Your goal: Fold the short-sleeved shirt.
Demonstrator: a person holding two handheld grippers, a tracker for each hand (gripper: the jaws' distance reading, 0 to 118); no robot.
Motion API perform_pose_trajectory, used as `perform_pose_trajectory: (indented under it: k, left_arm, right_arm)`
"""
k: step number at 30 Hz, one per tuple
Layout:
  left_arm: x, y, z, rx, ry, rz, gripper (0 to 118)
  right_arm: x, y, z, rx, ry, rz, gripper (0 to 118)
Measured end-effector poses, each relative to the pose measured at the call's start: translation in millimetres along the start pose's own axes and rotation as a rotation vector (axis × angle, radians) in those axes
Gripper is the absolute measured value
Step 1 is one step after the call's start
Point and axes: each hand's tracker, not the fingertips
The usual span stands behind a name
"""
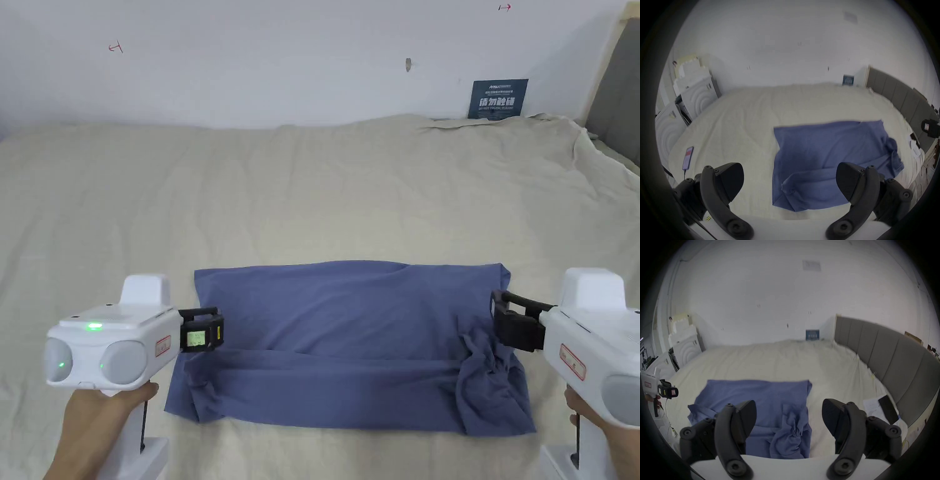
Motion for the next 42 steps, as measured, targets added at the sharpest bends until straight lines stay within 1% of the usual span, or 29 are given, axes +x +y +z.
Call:
perform_pose_trajectory:
  k: [1,3,6,7,8,9,10,11,12,13,14,16,19,20,22,25,28,29,30,31,32,33,34,35,39,40,41,42]
  left_arm:
    - [-0.3,-1.7,10.2,0.045,-0.002,0.014,117]
    - [-1.6,-6.5,27.8,0.101,-0.025,0.036,117]
    - [0.1,-20.7,41.3,0.057,-0.028,0.042,114]
    - [1.0,-29.2,43.4,0.066,-0.012,0.046,108]
    - [1.3,-39.6,46.4,0.072,-0.010,0.046,98]
    - [1.3,-48.5,48.4,0.069,-0.006,0.045,81]
    - [2.2,-56.3,48.3,0.059,0.001,0.044,51]
    - [2.2,-64.8,47.7,0.040,0.012,0.048,30]
    - [1.2,-73.8,47.3,0.028,0.004,0.052,15]
    - [-0.5,-80.9,47.9,0.013,-0.008,0.066,0]
    - [-3.5,-87.1,47.0,0.004,-0.040,0.095,0]
    - [-5.5,-96.1,46.2,-0.009,-0.036,0.131,0]
    - [-7.8,-101.8,41.5,-0.035,-0.004,0.114,0]
    - [-9.7,-100.9,38.6,-0.050,-0.006,0.109,0]
    - [-11.6,-99.1,29.6,-0.064,-0.006,0.100,0]
    - [-17.3,-93.3,2.2,-0.171,-0.014,0.076,0]
    - [-24.8,-90.4,-31.3,-0.286,-0.039,0.094,0]
    - [-27.0,-90.0,-40.8,-0.291,-0.027,0.093,0]
    - [-28.8,-90.7,-50.8,-0.321,-0.033,0.079,5]
    - [-31.5,-90.2,-59.3,-0.351,-0.018,0.089,19]
    - [-34.1,-89.5,-68.2,-0.366,-0.009,0.107,40]
    - [-36.3,-88.5,-76.2,-0.396,-0.002,0.125,64]
    - [-37.2,-87.9,-80.6,-0.402,-0.006,0.141,81]
    - [-38.1,-87.6,-85.7,-0.399,-0.008,0.153,86]
    - [-36.7,-88.5,-103.3,-0.448,-0.002,0.165,87]
    - [-35.3,-89.8,-108.4,-0.469,0.004,0.163,84]
    - [-33.2,-91.3,-113.2,-0.500,0.014,0.158,79]
    - [-31.3,-94.1,-116.8,-0.528,0.010,0.153,68]
  right_arm:
    - [-1.8,1.3,10.0,0.024,-0.001,0.004,94]
    - [-4.3,-0.1,29.6,0.057,0.010,0.012,94]
    - [-8.2,-7.8,51.5,0.072,-0.014,0.010,94]
    - [-8.9,-11.6,57.0,0.075,-0.017,0.013,93]
    - [-9.7,-17.0,62.0,0.080,-0.025,0.023,90]
    - [-10.8,-22.5,67.0,0.086,-0.036,0.032,80]
    - [-11.6,-27.4,71.4,0.083,-0.042,0.035,62]
    - [-11.8,-32.7,75.5,0.082,-0.050,0.042,40]
    - [-9.9,-38.9,76.2,0.082,-0.053,0.042,12]
    - [-9.1,-43.4,77.9,0.080,-0.059,0.043,0]
    - [-5.1,-48.1,79.8,0.101,-0.058,0.038,0]
    - [0.2,-52.5,79.6,0.065,-0.043,0.018,0]
    - [5.3,-56.7,77.9,0.055,-0.049,0.009,0]
    - [0.8,-54.2,78.4,0.052,-0.055,0.011,0]
    - [3.3,-52.9,74.7,0.043,-0.053,0.008,0]
    - [2.4,-52.0,66.9,0.034,-0.053,0.006,0]
    - [0.7,-51.5,60.7,0.029,-0.053,0.013,0]
    - [1.2,-51.0,59.5,0.026,-0.048,0.011,0]
    - [2.0,-50.7,58.9,0.024,-0.041,0.004,0]
    - [2.0,-50.5,58.5,0.023,-0.039,0.002,0]
    - [0.6,-50.5,57.5,0.022,-0.039,0.003,0]
    - [0.2,-50.1,55.7,0.017,-0.038,0.007,0]
    - [0.4,-50.0,54.3,0.013,-0.038,0.010,0]
    - [0.7,-50.2,53.1,0.011,-0.038,0.009,0]
    - [-4.4,-48.7,51.3,-0.004,-0.038,0.004,0]
    - [-4.7,-49.0,50.1,-0.009,-0.038,0.004,0]
    - [-5.2,-49.6,48.9,-0.014,-0.040,0.002,0]
    - [-5.1,-50.2,48.3,-0.018,-0.040,-0.001,0]
